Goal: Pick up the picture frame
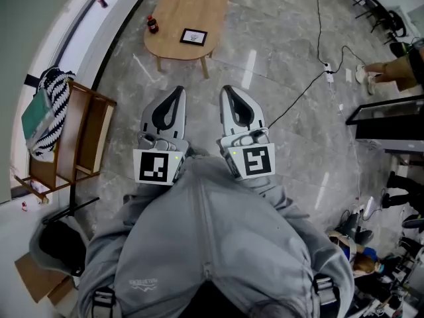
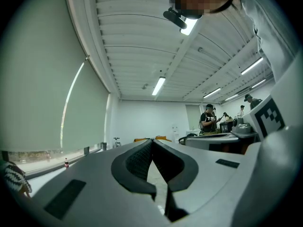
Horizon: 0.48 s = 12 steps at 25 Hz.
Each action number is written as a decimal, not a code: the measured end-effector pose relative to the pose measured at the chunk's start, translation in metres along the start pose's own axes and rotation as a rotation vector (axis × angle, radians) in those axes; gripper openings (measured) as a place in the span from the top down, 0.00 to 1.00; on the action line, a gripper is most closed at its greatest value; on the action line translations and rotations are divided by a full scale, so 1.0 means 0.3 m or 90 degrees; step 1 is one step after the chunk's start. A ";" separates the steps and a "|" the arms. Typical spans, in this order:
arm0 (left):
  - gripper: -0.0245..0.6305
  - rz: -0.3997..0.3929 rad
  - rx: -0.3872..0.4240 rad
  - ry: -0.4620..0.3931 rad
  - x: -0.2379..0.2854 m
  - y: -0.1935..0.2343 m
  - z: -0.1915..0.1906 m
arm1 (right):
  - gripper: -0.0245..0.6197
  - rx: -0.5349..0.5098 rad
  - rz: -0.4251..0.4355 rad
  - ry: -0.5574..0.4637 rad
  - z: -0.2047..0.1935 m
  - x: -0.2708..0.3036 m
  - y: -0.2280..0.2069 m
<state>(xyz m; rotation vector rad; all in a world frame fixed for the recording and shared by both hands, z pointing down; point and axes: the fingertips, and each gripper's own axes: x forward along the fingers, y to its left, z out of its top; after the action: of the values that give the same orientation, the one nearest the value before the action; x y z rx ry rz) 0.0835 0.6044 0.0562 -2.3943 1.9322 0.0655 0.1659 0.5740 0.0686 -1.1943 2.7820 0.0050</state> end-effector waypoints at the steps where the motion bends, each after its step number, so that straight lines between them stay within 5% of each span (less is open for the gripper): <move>1: 0.94 0.003 0.002 0.000 0.004 0.006 0.001 | 0.91 -0.001 -0.003 -0.005 -0.001 0.003 -0.011; 12: 0.94 0.020 -0.004 0.007 0.170 0.190 -0.054 | 0.91 -0.004 -0.005 0.013 -0.068 0.234 -0.084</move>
<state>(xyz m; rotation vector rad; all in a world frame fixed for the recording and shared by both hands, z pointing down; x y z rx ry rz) 0.0386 0.5415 0.0673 -2.3734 1.9771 0.0615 0.1340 0.5049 0.0823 -1.2137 2.7962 0.0000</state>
